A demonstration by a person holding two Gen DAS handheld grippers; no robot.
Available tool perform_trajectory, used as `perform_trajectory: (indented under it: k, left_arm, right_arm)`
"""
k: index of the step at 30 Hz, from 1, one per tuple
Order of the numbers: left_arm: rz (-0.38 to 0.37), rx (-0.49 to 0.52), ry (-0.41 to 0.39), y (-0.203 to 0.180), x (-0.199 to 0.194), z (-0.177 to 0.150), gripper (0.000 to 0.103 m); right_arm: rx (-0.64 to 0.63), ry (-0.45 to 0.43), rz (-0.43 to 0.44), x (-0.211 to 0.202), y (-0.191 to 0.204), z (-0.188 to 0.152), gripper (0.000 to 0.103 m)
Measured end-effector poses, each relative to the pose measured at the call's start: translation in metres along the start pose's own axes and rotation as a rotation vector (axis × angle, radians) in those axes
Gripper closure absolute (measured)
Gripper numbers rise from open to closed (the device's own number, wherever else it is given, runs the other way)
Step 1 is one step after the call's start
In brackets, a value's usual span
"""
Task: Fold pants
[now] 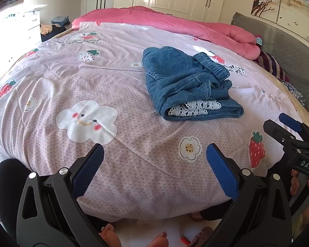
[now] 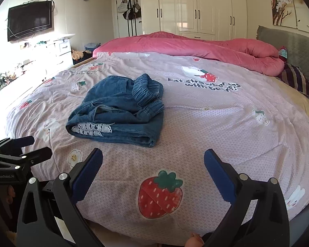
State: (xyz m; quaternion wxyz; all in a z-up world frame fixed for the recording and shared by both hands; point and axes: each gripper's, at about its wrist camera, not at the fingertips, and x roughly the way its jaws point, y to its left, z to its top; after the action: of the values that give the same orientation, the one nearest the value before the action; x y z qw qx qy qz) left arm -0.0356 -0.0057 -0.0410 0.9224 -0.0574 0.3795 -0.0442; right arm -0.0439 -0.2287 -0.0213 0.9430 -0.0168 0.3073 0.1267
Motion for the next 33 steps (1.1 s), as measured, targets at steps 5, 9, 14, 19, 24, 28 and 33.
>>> perform_trajectory:
  k: [5,9,14,19,24,28,33]
  left_arm:
    - [0.001,0.003,-0.002,-0.0009,-0.0005,-0.0006,0.009]
    - [0.004,0.008,-0.003,-0.0011,-0.0004,-0.0004,0.009]
    - [0.009,0.011,0.001,-0.0022,-0.0005,0.0001,0.009]
    - [0.015,0.016,-0.002,-0.0036,-0.0012,0.0004,0.010]
    - [0.017,0.010,-0.002,-0.0024,-0.0015,0.0010,0.009]
    - [0.017,0.012,0.001,-0.0015,-0.0015,0.0016,0.009]
    - [0.012,0.010,0.005,-0.0014,-0.0006,0.0013,0.010]
  right_arm:
    - [0.007,0.009,0.001,0.0023,-0.0005,-0.0004,0.005]
    - [0.009,0.015,-0.001,0.0033,-0.0004,-0.0009,0.005]
    - [0.011,0.017,-0.006,0.0037,-0.0006,-0.0015,0.005]
    - [0.021,0.020,-0.011,0.0045,-0.0031,-0.0018,0.005]
    - [0.023,0.022,-0.014,0.0052,-0.0044,-0.0020,0.005]
    - [0.021,0.028,-0.013,0.0065,-0.0041,-0.0023,0.005]
    - [0.021,0.028,-0.015,0.0064,-0.0039,-0.0032,0.005]
